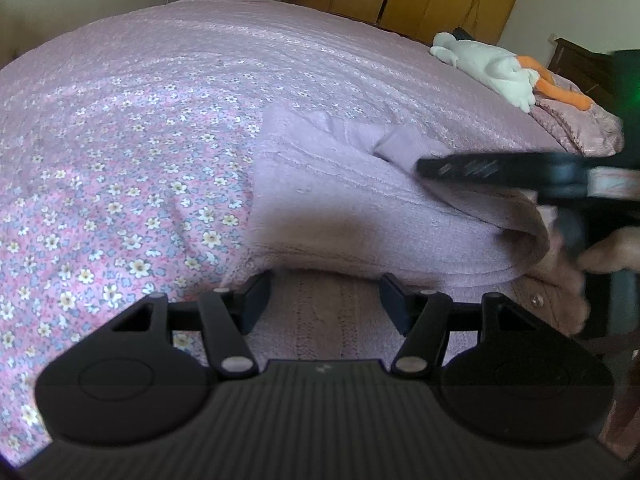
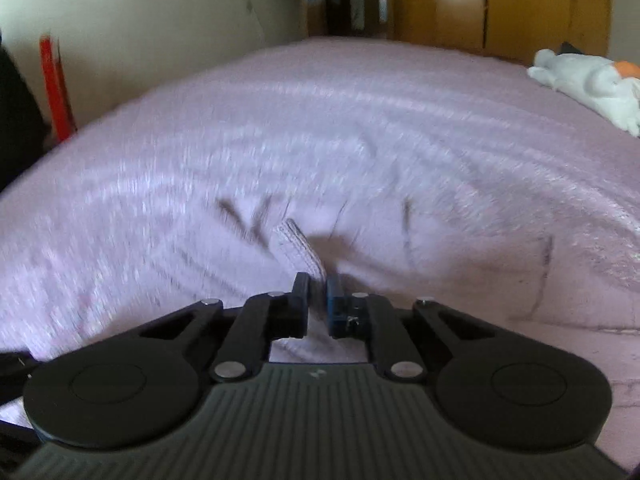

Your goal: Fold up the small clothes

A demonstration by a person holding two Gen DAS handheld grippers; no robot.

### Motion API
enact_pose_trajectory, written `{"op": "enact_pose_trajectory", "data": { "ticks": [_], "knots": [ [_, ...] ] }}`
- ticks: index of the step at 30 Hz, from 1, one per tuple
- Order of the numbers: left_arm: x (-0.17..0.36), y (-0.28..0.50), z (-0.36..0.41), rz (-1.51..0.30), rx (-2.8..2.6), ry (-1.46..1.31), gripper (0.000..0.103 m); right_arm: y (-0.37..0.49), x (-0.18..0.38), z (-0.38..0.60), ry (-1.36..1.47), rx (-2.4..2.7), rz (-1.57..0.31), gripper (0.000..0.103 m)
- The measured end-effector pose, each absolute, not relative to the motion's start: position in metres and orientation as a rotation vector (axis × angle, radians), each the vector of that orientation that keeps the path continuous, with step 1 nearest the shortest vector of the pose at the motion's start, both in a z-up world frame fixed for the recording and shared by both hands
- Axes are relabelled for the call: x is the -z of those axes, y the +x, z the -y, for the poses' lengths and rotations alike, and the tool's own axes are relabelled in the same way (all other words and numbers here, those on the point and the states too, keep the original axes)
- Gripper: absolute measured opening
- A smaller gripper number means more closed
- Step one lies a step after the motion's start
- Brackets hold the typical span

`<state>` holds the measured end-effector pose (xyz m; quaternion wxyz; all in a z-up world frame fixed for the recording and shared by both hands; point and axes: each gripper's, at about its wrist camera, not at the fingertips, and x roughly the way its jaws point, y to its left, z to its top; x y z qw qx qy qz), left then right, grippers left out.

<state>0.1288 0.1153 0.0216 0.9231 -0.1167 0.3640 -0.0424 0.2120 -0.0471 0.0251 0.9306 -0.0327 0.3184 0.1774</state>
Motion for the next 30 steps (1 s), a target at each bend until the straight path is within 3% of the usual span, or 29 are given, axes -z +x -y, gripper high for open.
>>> {"op": "enact_pose_trajectory", "data": {
  "ticks": [11, 24, 30],
  "knots": [
    [-0.022, 0.131, -0.113, -0.755, 0.074, -0.227, 0.063, 0.156, -0.088, 0.19, 0.133, -0.161, -0.444, 0.007],
    [-0.021, 0.133, -0.108, -0.761, 0.066, -0.181, 0.063, 0.114, 0.004, 0.289, 0.342, 0.037, -0.64, 0.008],
    [-0.021, 0.133, -0.108, -0.764, 0.063, -0.176, 0.063, 0.1, -0.004, 0.281, 0.346, 0.045, -0.618, 0.01]
  ]
}}
